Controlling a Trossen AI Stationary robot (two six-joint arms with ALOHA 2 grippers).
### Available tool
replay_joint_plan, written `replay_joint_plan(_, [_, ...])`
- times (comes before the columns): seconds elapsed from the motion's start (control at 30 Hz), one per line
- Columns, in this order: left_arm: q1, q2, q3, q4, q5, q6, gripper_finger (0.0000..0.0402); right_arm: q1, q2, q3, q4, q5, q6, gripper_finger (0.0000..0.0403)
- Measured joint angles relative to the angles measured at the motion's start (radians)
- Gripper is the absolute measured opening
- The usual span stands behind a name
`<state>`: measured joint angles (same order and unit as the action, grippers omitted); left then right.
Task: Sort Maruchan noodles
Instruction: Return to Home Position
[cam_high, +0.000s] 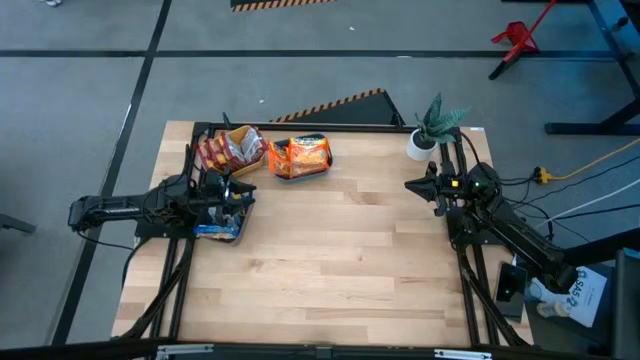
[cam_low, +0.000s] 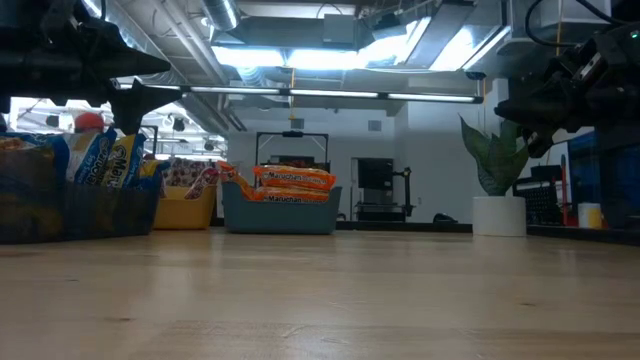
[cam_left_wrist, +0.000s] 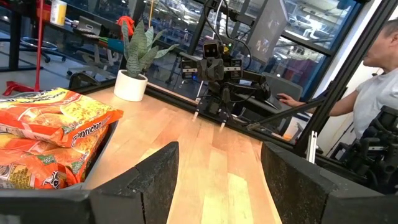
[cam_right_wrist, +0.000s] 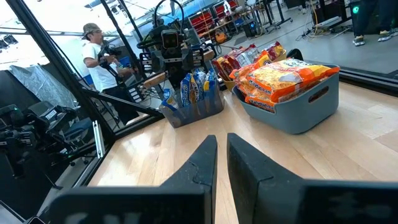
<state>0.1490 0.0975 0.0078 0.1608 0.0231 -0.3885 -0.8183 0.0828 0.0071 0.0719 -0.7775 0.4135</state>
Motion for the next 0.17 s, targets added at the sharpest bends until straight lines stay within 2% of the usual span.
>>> replay_joint_plan(0.17, [0.0, 0.0, 0.0, 0.0, 0.0, 0.0, 0.0222, 0.0, 0.0, 0.0, 0.0, 0.0, 0.0, 0.0026])
